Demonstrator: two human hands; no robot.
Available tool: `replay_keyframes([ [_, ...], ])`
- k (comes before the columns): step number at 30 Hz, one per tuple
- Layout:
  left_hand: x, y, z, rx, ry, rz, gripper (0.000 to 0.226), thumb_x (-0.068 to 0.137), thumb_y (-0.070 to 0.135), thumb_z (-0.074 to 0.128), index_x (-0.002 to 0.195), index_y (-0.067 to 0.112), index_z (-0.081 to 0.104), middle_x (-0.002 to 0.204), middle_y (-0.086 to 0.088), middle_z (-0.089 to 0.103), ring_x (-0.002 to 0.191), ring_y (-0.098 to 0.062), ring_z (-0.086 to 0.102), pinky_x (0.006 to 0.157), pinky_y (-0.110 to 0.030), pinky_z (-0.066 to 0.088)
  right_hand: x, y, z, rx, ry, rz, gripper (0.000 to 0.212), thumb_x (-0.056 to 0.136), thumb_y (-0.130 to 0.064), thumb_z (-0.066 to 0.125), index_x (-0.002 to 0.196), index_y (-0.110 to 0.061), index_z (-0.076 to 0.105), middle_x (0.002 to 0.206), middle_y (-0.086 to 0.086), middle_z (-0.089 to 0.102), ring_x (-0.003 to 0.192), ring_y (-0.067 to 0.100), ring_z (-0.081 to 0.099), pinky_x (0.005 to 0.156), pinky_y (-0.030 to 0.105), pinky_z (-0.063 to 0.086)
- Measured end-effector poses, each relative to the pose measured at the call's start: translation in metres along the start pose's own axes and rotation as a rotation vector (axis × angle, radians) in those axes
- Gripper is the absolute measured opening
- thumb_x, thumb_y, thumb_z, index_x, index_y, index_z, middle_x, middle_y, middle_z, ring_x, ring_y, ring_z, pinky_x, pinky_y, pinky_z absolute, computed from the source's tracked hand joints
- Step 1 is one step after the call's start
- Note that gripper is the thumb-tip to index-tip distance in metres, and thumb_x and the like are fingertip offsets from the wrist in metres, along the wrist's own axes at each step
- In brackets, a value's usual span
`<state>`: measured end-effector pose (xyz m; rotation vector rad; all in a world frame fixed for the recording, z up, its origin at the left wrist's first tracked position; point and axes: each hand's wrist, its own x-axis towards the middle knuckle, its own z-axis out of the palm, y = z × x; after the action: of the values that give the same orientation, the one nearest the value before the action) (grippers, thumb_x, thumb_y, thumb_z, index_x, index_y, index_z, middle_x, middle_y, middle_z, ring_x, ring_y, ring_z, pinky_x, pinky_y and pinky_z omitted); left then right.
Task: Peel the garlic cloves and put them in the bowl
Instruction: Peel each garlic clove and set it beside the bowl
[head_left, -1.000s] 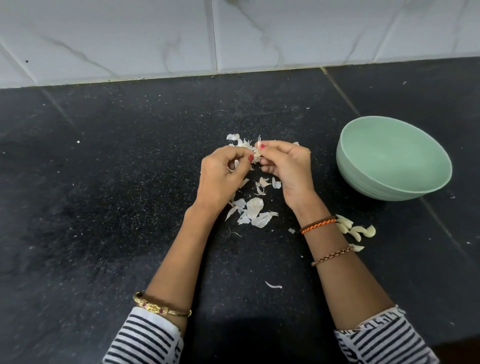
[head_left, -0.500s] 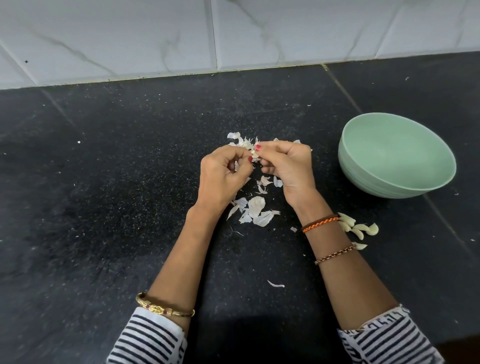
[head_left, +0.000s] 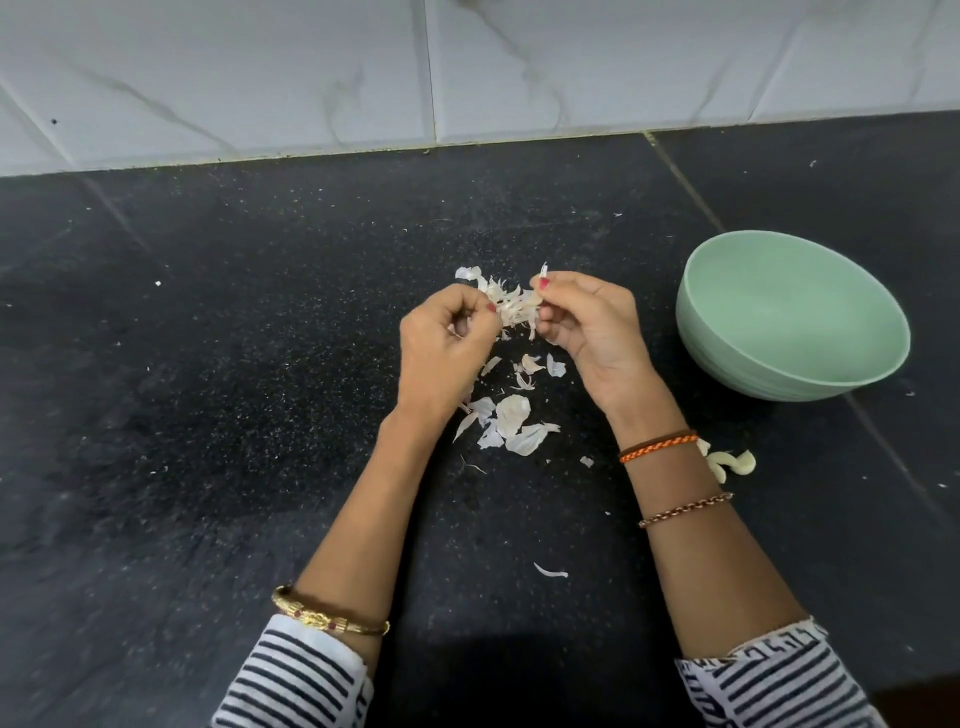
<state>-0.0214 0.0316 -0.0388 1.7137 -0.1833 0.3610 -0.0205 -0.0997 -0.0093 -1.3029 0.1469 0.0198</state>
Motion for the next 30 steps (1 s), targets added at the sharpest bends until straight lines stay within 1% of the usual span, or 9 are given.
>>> replay_keyframes([
  [1, -0.002, 0.001, 0.003, 0.024, -0.035, 0.001, 0.016, 0.074, 0.032, 0.055, 0.062, 0.021, 0.053, 0.058, 0.008, 0.050, 0.054, -0.002, 0.039, 0.053, -0.014, 0.034, 0.000, 0.002, 0.001, 0.002, -0.013, 0.004, 0.014, 0.085, -0.001, 0.060, 0.074, -0.007, 0.065, 0.057, -0.005, 0.057, 0.055, 0.002, 0.052, 0.055, 0.014, 0.047],
  [5, -0.001, 0.000, 0.003, 0.068, -0.089, 0.036, 0.015, 0.086, 0.014, 0.063, 0.075, 0.020, 0.054, 0.069, 0.013, 0.051, 0.061, 0.002, 0.044, 0.062, -0.010, 0.036, 0.000, 0.005, 0.001, -0.021, -0.097, -0.014, 0.015, 0.086, -0.001, 0.059, 0.073, -0.007, 0.064, 0.067, -0.002, 0.061, 0.063, 0.004, 0.057, 0.063, 0.015, 0.050],
  [9, -0.001, 0.000, 0.002, 0.024, -0.086, 0.017, 0.003, 0.084, 0.024, 0.058, 0.081, 0.025, 0.057, 0.076, 0.013, 0.056, 0.065, 0.000, 0.044, 0.065, -0.014, 0.039, 0.001, 0.006, -0.005, -0.113, -0.126, -0.065, 0.011, 0.085, -0.001, 0.061, 0.079, -0.009, 0.066, 0.073, 0.000, 0.065, 0.068, 0.004, 0.061, 0.067, 0.016, 0.051],
  [13, 0.002, -0.002, -0.001, 0.043, -0.101, 0.020, 0.006, 0.085, 0.027, 0.055, 0.079, 0.029, 0.057, 0.074, 0.011, 0.057, 0.067, -0.013, 0.046, 0.067, -0.026, 0.042, 0.001, 0.011, -0.003, -0.207, -0.123, -0.162, 0.009, 0.082, 0.001, 0.064, 0.079, -0.007, 0.065, 0.079, 0.005, 0.067, 0.071, 0.005, 0.063, 0.065, 0.015, 0.051],
  [18, 0.004, -0.003, -0.004, 0.003, -0.169, -0.008, 0.006, 0.085, 0.027, 0.055, 0.081, 0.025, 0.059, 0.077, 0.000, 0.060, 0.071, -0.021, 0.048, 0.069, -0.035, 0.044, 0.003, 0.014, -0.003, -0.173, -0.140, -0.227, 0.013, 0.078, 0.006, 0.066, 0.075, -0.007, 0.065, 0.071, -0.004, 0.069, 0.066, 0.005, 0.064, 0.063, 0.016, 0.052],
  [22, 0.004, -0.003, -0.003, -0.041, -0.205, -0.019, 0.009, 0.086, 0.025, 0.052, 0.079, 0.022, 0.058, 0.077, -0.010, 0.059, 0.072, -0.022, 0.048, 0.069, -0.030, 0.043, 0.003, 0.015, -0.003, -0.178, -0.148, -0.268, 0.015, 0.077, 0.008, 0.066, 0.075, -0.007, 0.065, 0.065, -0.007, 0.068, 0.062, 0.004, 0.061, 0.061, 0.016, 0.051],
  [24, 0.004, -0.004, -0.002, -0.052, -0.221, -0.020, 0.012, 0.087, 0.023, 0.049, 0.078, 0.021, 0.056, 0.076, -0.006, 0.059, 0.069, -0.009, 0.051, 0.067, -0.025, 0.044, 0.003, 0.016, -0.001, -0.179, -0.151, -0.285, 0.016, 0.077, 0.008, 0.066, 0.075, -0.007, 0.065, 0.065, -0.007, 0.067, 0.061, 0.004, 0.060, 0.061, 0.016, 0.050],
  [26, 0.004, -0.004, -0.001, -0.065, -0.250, -0.027, 0.014, 0.088, 0.023, 0.046, 0.077, 0.019, 0.054, 0.073, 0.000, 0.056, 0.059, 0.003, 0.047, 0.061, -0.015, 0.038, 0.003, 0.017, -0.001, -0.177, -0.154, -0.287, 0.016, 0.077, 0.009, 0.065, 0.076, -0.007, 0.065, 0.066, -0.008, 0.067, 0.062, 0.003, 0.061, 0.061, 0.016, 0.050],
  [30, 0.003, -0.005, 0.000, -0.096, -0.302, -0.039, 0.019, 0.090, 0.024, 0.041, 0.081, 0.012, 0.053, 0.073, 0.001, 0.051, 0.055, 0.005, 0.044, 0.057, -0.009, 0.035, 0.003, 0.017, -0.002, -0.188, -0.161, -0.283, 0.018, 0.078, 0.009, 0.065, 0.076, -0.008, 0.065, 0.065, -0.009, 0.067, 0.062, 0.003, 0.062, 0.061, 0.015, 0.050],
])
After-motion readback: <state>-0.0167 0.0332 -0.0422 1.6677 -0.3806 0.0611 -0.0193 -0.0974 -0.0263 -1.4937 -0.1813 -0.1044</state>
